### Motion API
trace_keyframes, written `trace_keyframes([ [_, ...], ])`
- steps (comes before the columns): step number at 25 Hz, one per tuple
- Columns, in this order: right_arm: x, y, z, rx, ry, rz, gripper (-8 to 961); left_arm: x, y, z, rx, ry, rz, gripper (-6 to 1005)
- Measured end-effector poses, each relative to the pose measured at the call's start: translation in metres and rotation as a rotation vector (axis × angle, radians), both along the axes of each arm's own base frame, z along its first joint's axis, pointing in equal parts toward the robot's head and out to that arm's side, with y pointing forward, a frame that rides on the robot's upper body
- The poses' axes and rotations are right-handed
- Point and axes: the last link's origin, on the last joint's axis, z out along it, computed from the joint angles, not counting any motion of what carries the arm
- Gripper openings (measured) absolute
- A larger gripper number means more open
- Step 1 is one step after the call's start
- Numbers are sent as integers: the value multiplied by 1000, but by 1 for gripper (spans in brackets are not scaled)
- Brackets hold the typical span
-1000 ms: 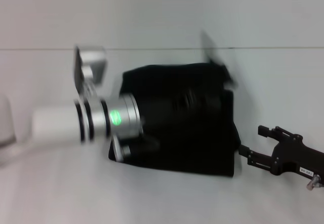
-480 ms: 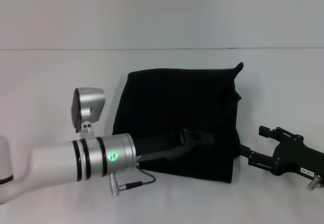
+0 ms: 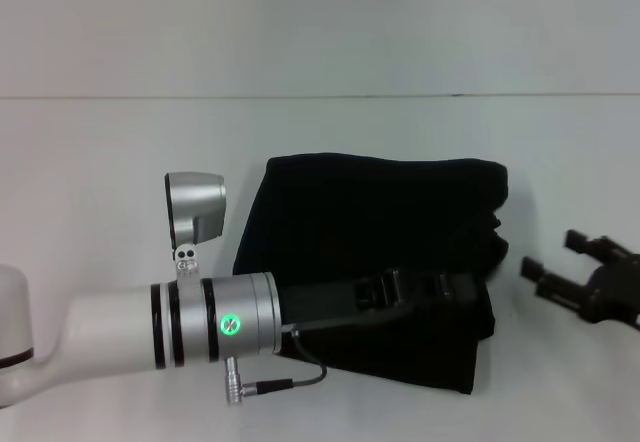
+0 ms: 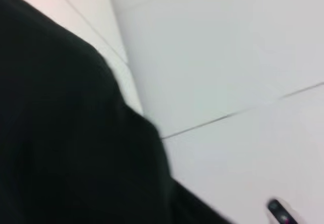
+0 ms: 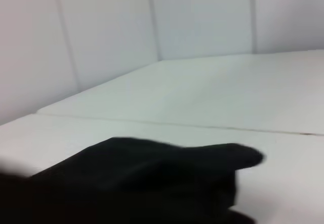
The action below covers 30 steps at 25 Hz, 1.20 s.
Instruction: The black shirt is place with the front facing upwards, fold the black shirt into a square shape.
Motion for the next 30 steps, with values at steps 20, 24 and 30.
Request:
trace_keyframes([
  [20, -57, 4, -19, -121, 151, 242, 874, -47, 2, 88, 353, 59, -221, 856],
  [24, -54, 15, -42, -182, 63, 175, 872, -58, 4, 97, 399, 58, -160, 927],
  [30, -31, 12, -41, -160, 11, 71, 870, -66, 4, 98, 403, 69, -118, 963],
])
